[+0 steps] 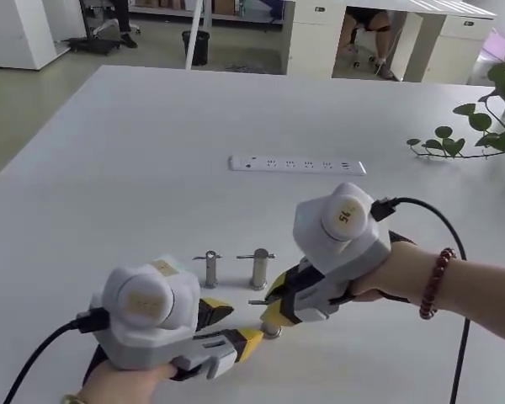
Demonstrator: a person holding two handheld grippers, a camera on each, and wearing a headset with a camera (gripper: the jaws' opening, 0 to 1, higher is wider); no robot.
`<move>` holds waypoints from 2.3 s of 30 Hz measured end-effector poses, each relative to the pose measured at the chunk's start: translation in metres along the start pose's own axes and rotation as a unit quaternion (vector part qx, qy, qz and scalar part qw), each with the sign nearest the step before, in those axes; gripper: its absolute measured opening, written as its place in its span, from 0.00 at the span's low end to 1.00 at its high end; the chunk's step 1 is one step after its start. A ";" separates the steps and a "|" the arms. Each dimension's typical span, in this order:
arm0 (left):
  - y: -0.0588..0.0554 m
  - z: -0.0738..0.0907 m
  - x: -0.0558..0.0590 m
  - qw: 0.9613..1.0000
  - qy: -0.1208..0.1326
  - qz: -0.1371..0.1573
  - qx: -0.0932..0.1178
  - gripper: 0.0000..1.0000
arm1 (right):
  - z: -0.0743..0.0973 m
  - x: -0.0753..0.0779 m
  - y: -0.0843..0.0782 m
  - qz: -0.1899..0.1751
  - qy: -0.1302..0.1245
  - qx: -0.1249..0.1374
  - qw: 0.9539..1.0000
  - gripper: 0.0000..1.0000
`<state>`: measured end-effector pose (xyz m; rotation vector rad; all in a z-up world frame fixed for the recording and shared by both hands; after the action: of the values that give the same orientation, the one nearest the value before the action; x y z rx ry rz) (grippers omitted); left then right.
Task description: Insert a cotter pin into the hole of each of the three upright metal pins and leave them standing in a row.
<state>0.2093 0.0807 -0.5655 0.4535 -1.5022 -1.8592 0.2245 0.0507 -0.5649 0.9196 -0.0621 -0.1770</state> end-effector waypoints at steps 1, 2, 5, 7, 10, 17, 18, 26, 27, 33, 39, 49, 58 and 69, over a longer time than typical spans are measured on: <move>0.000 0.000 0.000 1.000 0.000 0.000 0.000 0.29 | 0.000 0.000 0.000 0.001 0.000 0.001 1.000 0.09; 0.000 0.001 0.000 1.000 0.000 -0.001 0.000 0.29 | 0.000 0.000 0.000 0.004 0.001 0.002 1.000 0.09; 0.001 0.003 0.000 1.000 0.001 0.000 0.001 0.29 | 0.000 0.001 0.001 0.007 0.005 0.005 1.000 0.09; 0.003 0.004 -0.001 1.000 0.002 0.001 0.002 0.30 | 0.001 0.001 0.001 0.007 0.007 0.005 1.000 0.09; 0.005 0.005 -0.002 1.000 0.005 0.002 0.008 0.30 | 0.002 0.003 0.000 0.014 0.011 0.004 1.000 0.08; 0.009 0.012 -0.008 1.000 0.013 0.000 0.014 0.31 | 0.008 0.012 -0.004 0.016 0.004 0.002 1.000 0.08; 0.009 0.013 -0.010 1.000 0.015 0.000 0.014 0.31 | 0.009 0.015 -0.004 0.018 0.003 0.001 1.000 0.08; 0.014 0.018 -0.017 0.999 0.025 0.001 0.021 0.31 | 0.018 0.031 -0.005 0.019 -0.012 0.002 1.000 0.08; 0.014 0.018 -0.018 0.999 0.026 0.001 0.021 0.31 | 0.018 0.032 -0.005 0.019 -0.013 0.002 1.000 0.08; 0.017 0.022 -0.020 0.999 0.030 0.002 0.025 0.31 | 0.025 0.046 -0.010 0.023 -0.027 -0.005 0.999 0.08; 0.019 0.026 -0.024 0.999 0.035 0.000 0.027 0.31 | 0.033 0.059 -0.015 0.020 -0.037 -0.009 0.999 0.08; 0.026 0.031 -0.026 0.999 0.031 -0.011 0.026 0.32 | 0.038 0.071 -0.023 0.020 -0.039 -0.016 0.999 0.08; 0.027 0.031 -0.024 0.999 0.026 -0.011 0.029 0.32 | 0.036 0.079 -0.022 0.021 -0.036 -0.015 0.999 0.08; 0.026 0.033 -0.024 0.999 0.023 -0.012 0.025 0.32 | 0.034 0.079 -0.019 0.017 -0.019 -0.004 1.000 0.09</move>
<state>0.2121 0.1188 -0.5352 0.5364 -1.5206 -1.8201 0.2955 -0.0015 -0.5607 0.9076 -0.1113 -0.1631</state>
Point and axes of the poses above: the centre of the closed fingertips' face, and the gripper's own axes: z roughly backward along the fingers, x roughly to its right, y roughly out of its top, the point moved 1 cm from there along z, roughly backward along the fingers, and after that the axes turned 15 degrees about x, right-handed, at the moved point
